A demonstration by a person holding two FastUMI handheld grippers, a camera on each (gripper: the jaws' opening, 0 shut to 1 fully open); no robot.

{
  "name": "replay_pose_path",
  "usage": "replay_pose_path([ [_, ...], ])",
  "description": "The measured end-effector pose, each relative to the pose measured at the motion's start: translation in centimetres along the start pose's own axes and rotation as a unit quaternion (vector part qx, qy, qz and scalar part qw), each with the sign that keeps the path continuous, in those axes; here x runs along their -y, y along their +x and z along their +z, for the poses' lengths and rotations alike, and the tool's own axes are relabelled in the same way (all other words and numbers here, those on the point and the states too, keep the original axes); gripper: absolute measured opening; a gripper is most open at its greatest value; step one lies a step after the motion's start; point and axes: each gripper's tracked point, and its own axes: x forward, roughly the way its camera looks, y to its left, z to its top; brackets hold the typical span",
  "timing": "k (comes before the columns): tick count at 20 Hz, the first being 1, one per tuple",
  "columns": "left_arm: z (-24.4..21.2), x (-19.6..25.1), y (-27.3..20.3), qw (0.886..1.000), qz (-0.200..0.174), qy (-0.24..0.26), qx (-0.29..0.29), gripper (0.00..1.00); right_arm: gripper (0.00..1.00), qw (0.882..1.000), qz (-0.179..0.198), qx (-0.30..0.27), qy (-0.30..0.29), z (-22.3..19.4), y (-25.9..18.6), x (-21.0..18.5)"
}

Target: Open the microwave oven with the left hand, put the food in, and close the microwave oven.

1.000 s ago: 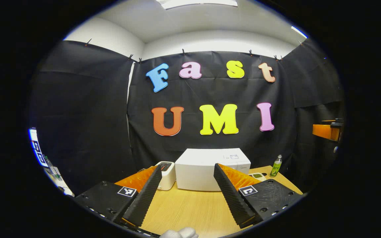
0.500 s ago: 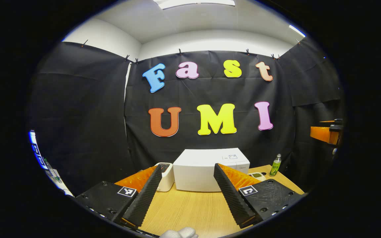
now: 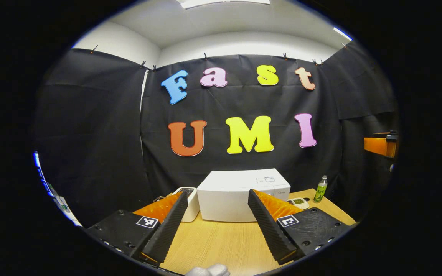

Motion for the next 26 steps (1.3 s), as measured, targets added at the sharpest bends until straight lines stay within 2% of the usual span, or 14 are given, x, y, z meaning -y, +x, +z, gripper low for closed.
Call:
replay_pose_path([
  [3,-1.4,0.8,1.4,1.000,-0.006,0.008,-0.010,0.96,1.00,1.000,-0.005,-0.001,0.000,0.0,0.5,0.5],
  [4,-1.7,1.2,2.0,1.000,-0.009,0.008,-0.011,0.96,0.92,1.000,-0.007,-0.002,-0.002,0.0,0.6,0.7],
  [5,-2.1,1.8,2.6,1.000,-0.013,0.006,-0.009,0.96,1.00,1.000,-0.009,-0.003,-0.004,0.0,0.7,0.8],
  [9,-4.0,5.0,6.4,0.999,-0.035,0.004,-0.006,0.96,1.00,1.000,-0.021,-0.002,-0.013,0.2,1.0,1.9],
  [10,-4.7,6.1,7.4,0.999,-0.044,0.005,-0.002,0.96,0.92,1.000,-0.026,-0.004,-0.016,0.2,1.0,2.3],
  [11,-5.5,7.3,8.7,0.999,-0.053,0.004,-0.004,0.96,0.92,0.999,-0.030,-0.005,-0.018,0.2,1.1,2.6],
  [13,-7.7,9.8,11.5,0.997,-0.073,-0.001,-0.012,0.96,1.00,0.999,-0.040,-0.010,-0.025,-0.1,1.2,3.4],
  [15,-10.2,11.9,14.0,0.996,-0.085,-0.005,-0.027,0.96,1.00,0.998,-0.050,-0.015,-0.026,-0.3,1.2,3.9],
  [16,-11.5,12.9,15.3,0.996,-0.089,-0.006,-0.032,0.96,0.92,0.998,-0.055,-0.019,-0.027,-0.5,1.3,4.1],
  [19,-15.0,15.4,19.4,0.994,-0.097,0.013,-0.048,0.96,0.92,0.996,-0.066,-0.035,-0.040,-1.7,1.5,4.8],
  [20,-16.2,16.1,20.6,0.994,-0.097,0.016,-0.053,0.96,1.00,0.996,-0.071,-0.042,-0.041,-2.1,1.6,5.2],
  [21,-17.2,16.9,21.7,0.993,-0.101,0.016,-0.057,0.96,0.94,0.995,-0.074,-0.048,-0.039,-2.6,1.7,5.4],
  [22,-18.1,17.6,22.7,0.993,-0.100,0.015,-0.058,0.95,1.00,0.995,-0.079,-0.054,-0.036,-3.1,1.8,5.7],
  [26,-20.6,19.6,26.5,0.992,-0.108,0.013,-0.061,0.83,1.00,0.993,-0.093,-0.073,-0.026,-4.8,2.0,6.6],
])
